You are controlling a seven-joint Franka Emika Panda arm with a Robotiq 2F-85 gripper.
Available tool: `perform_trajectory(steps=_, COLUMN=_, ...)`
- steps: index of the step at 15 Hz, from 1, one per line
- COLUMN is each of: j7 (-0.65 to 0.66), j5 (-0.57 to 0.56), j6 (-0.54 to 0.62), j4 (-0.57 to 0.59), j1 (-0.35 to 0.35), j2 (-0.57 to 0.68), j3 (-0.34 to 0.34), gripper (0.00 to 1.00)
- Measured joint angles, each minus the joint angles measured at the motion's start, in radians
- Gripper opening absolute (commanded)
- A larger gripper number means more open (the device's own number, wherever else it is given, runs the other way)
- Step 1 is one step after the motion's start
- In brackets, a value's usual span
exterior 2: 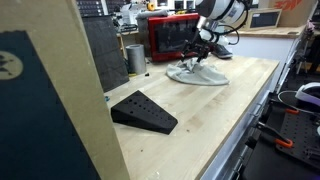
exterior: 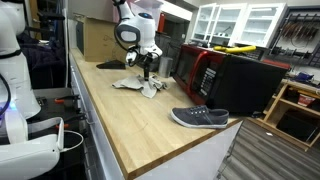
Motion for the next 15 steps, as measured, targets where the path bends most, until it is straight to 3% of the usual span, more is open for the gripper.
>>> perform_trajectory(steps=6, j7=-0.014, j5=0.033, j6=-0.005, j4=-0.004, j1=-0.001, j2=-0.016, j3=0.004, gripper=1.00)
perform_trajectory(steps=7, j7=-0.020, j5=0.036, j6=-0.006, j4=-0.004, j1=-0.002, j2=-0.016, j3=0.004, gripper=0.75)
perform_trajectory(steps=9, j7=-0.027, j5=0.040, j6=-0.007, j4=-0.007, j1=-0.003, j2=-0.016, j3=0.004, gripper=0.68)
perform_trajectory(steps=15, j7=-0.068, j5=0.052, j6=-0.007, j4=-0.015, j1=-0.008, j2=-0.018, j3=0.004, gripper=0.20)
